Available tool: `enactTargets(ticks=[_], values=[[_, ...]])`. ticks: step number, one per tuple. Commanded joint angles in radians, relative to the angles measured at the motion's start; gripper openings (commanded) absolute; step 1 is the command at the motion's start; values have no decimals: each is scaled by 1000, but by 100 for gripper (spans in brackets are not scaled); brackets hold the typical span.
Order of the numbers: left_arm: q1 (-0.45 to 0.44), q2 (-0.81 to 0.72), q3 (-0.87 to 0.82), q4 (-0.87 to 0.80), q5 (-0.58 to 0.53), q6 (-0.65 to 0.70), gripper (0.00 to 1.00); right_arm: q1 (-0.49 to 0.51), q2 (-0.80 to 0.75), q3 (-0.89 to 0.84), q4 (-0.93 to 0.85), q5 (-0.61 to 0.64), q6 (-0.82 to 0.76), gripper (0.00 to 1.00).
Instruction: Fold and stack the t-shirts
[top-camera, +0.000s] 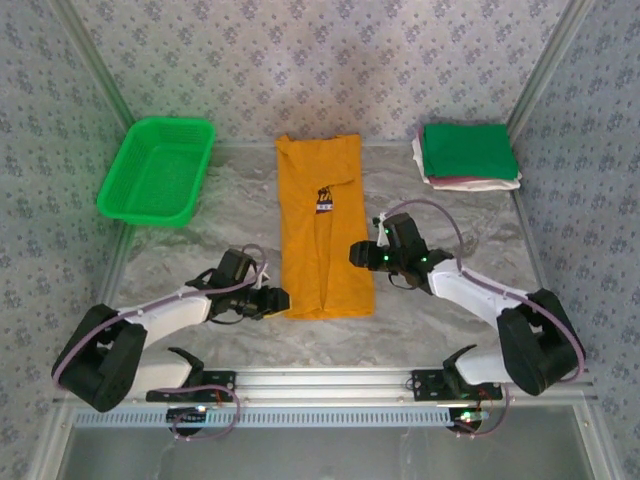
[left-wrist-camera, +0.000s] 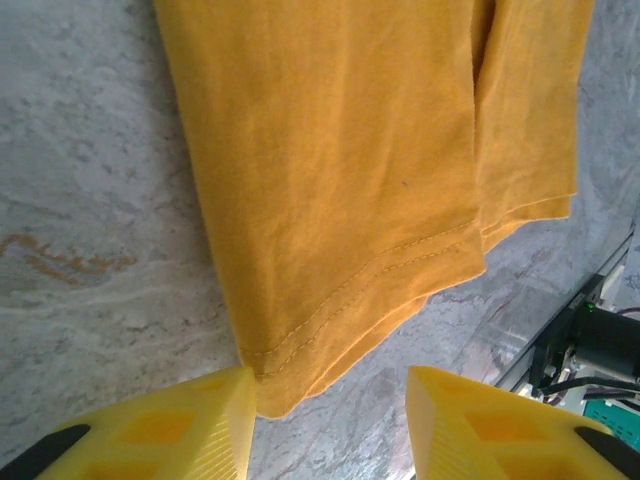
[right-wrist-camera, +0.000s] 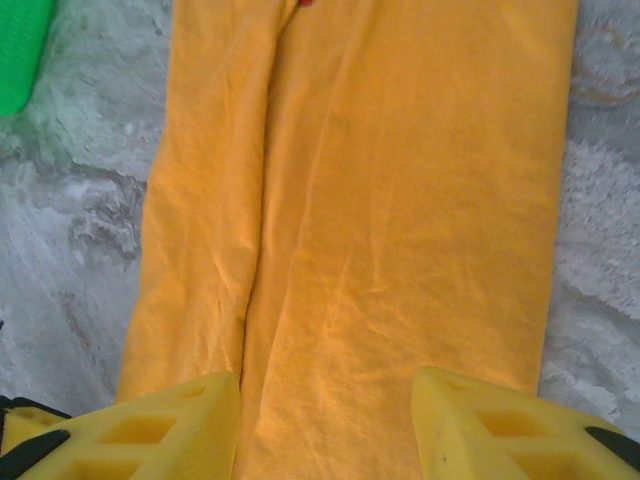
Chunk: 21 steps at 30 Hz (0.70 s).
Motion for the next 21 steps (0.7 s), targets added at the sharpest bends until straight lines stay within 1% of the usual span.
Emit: enactTargets(ticks=[1,5,9,13,17,21], values=[[-10,-7,28,-34,-23,5,43,-1,-32,-17,-1,38,-25,51],[-46,36,50,16,-39,-4,43,0,-36,-23,-5,30,-21,51],[-80,75,83,51,-45,-5,42,9,-62,-69,-3,42,4,51],[-93,94,111,39,-51,5,39,10,-113,-132,-19,46,35,51],[-94,109,117,-14,-60,27,38,7,-207,-178,-88,68,50,51],[-94,95,100,-44,-85,27,38,-14,-279,-202,-140,83,45,57]])
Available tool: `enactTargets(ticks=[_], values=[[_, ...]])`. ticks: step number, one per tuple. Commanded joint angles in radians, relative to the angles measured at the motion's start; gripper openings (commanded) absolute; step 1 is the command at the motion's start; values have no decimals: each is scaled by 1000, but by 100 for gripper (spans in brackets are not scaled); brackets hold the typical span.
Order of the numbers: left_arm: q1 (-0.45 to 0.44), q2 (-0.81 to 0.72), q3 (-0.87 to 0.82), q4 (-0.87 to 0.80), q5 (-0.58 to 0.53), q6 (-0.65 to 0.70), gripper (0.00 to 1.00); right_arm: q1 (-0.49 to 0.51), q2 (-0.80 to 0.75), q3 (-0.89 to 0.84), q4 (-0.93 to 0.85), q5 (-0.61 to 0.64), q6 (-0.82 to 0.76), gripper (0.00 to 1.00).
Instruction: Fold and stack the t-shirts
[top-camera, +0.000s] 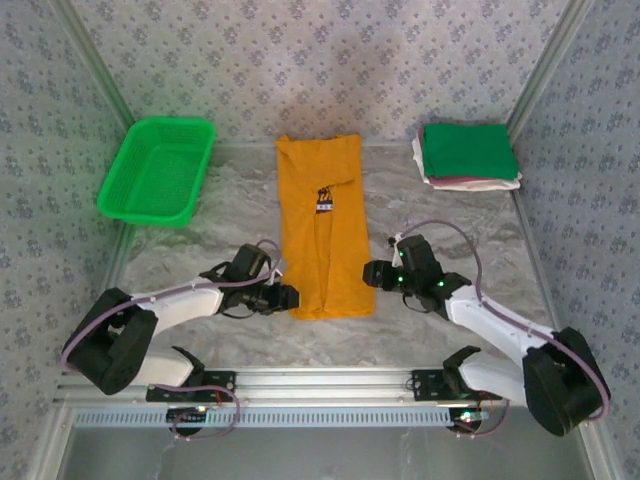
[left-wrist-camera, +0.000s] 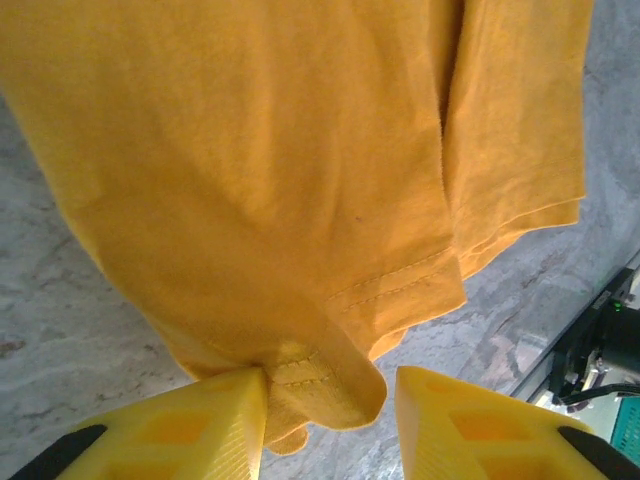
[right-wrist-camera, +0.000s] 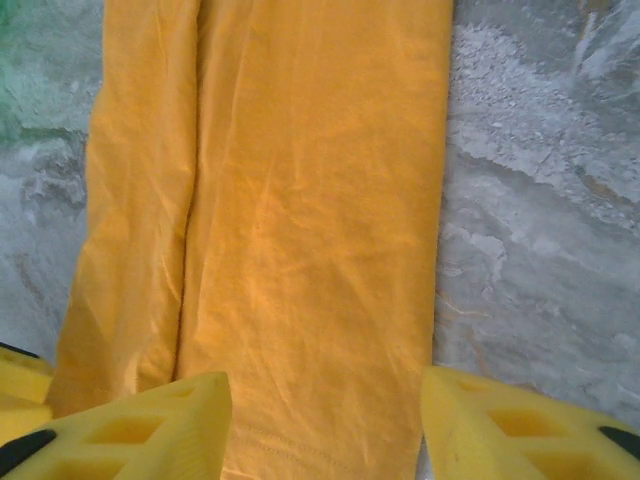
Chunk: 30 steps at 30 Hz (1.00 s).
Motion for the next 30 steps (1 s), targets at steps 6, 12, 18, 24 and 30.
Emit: enactTargets(ticks=[6,12,18,24,30], values=[[6,-16,-6,-72,-49,6,39,-31,-28,-34,-45,5,10,57],[34,-55,-23,-61,-55,-3,42,-31,29,-49,-8,-28,21,57],[39,-18,0,-50,-52,16,46,1,53,-64,-2,-90,70,56],[34,33,1,-2,-42,19,44,50,62,-81,-29,-124,104,56],[14,79,12,37,-37,13,38,97,107,-78,-22,-116,131,56]])
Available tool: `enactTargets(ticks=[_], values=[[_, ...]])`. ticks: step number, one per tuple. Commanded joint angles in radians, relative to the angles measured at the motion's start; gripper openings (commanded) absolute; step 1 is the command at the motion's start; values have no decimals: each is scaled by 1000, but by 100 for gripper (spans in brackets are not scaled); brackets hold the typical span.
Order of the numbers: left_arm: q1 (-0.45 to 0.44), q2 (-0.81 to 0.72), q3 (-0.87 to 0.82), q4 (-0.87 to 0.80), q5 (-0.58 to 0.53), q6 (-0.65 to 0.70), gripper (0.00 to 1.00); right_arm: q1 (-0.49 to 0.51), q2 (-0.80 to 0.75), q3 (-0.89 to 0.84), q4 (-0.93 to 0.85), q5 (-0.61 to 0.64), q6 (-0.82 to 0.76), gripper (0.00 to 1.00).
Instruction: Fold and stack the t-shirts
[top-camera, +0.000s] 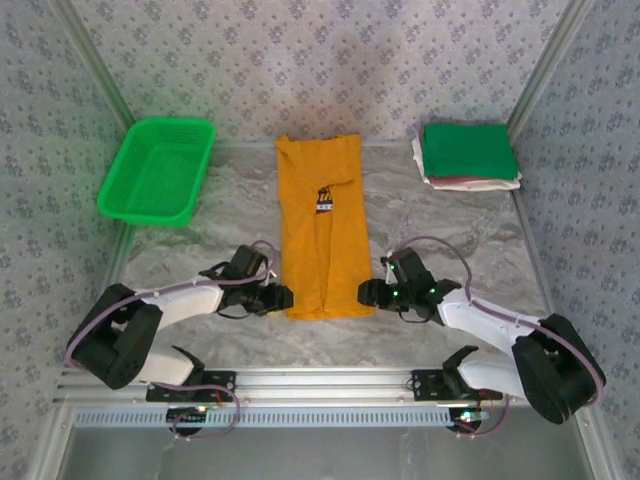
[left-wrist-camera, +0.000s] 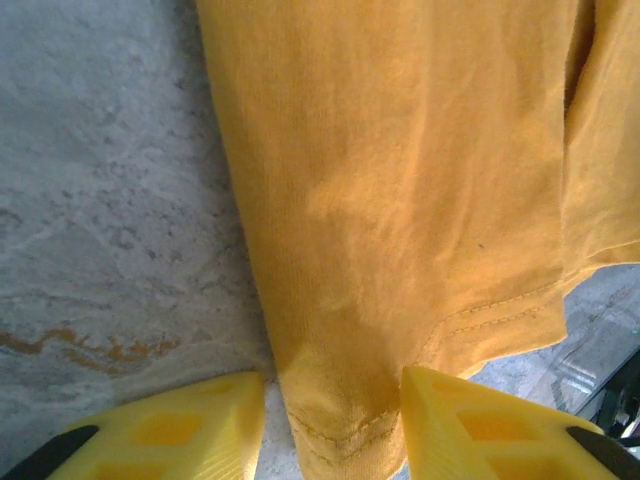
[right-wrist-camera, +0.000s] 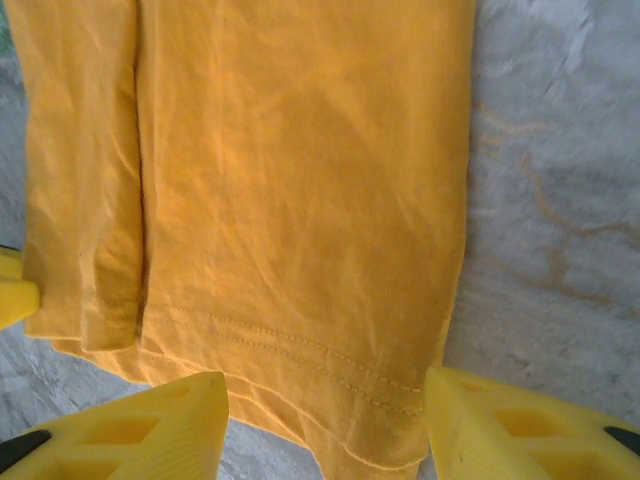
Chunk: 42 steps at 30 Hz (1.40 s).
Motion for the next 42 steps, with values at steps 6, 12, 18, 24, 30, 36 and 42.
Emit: enactTargets(ticks=[6,12,18,24,30,36,42], values=[[-35,53,17,103,16,0,34,44,44,4,-26,-2,40,55],[-44,56,26,122,19,5,28,41,44,6,-24,12,55,51],[-44,47,34,105,13,22,19,37,15,21,-94,62,56,51],[-45,58,38,122,14,29,11,8,1,14,-97,57,55,51],[-44,44,39,76,-8,46,0,-1,47,28,-125,62,59,51],[-42,-19,23,13,-66,65,0,-1,83,40,-90,17,61,49],[-35,-36,17,-9,-75,68,0,46,125,69,-52,-7,79,28]])
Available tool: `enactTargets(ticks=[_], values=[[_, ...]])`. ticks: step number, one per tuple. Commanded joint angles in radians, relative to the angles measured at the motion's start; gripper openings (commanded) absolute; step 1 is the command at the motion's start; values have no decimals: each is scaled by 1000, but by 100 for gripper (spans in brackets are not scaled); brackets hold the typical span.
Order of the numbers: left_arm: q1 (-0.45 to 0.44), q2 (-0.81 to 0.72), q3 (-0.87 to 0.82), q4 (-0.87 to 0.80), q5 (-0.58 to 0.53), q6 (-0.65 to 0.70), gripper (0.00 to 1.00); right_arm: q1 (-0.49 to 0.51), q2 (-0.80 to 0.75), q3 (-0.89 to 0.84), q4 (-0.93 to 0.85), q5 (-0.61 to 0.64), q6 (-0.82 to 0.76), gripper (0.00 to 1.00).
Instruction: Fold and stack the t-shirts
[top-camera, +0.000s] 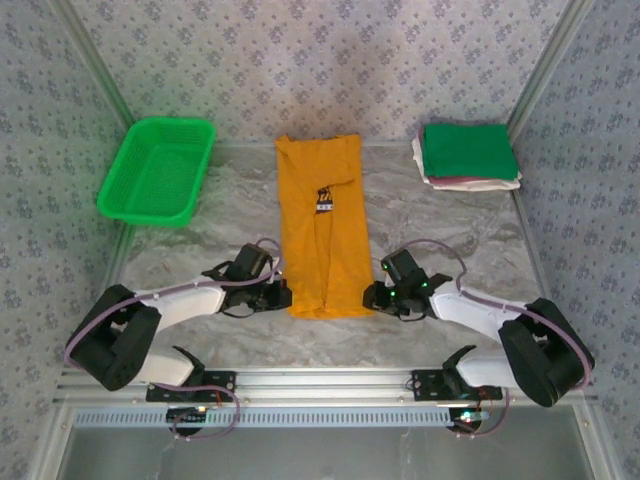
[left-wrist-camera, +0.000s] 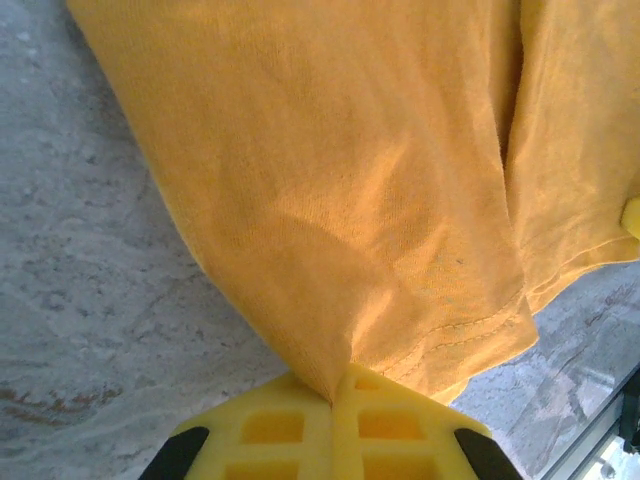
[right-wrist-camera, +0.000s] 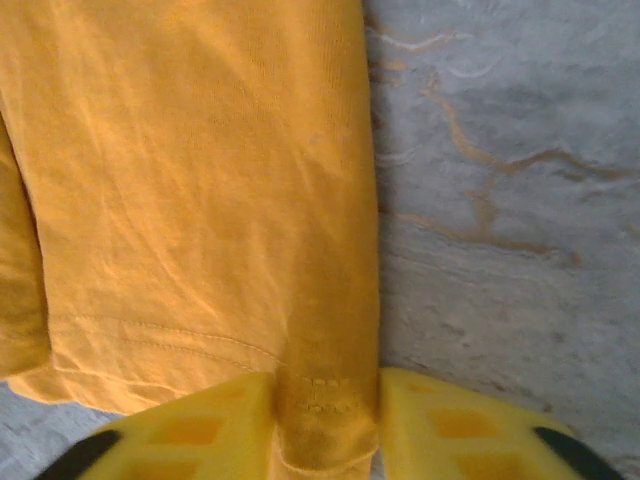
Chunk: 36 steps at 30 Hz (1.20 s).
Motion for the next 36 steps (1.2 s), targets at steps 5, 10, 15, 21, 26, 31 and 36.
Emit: enactTargets(ticks=[5,10,15,21,26,31,36], values=[[6,-45,-9,-64,-33,14,0,55,15,35,13,-33,29,8],[7,-89,-13,-122,-39,6,0,57,-11,25,-8,-19,25,0],[-10,-139,-67,-174,-31,-29,0,96,-44,-21,-14,-57,34,0],[-122,-214,-98,-231,-49,-98,0,164,-213,-95,-26,-78,86,0],[-128,-290,3,-343,-93,-56,0,142,-265,-17,-84,-68,64,0],[3,-264,151,-409,-16,55,0,56,-211,126,-98,-83,25,0],[107,-165,293,-378,13,133,0,-64,-73,270,-91,-101,-44,0]])
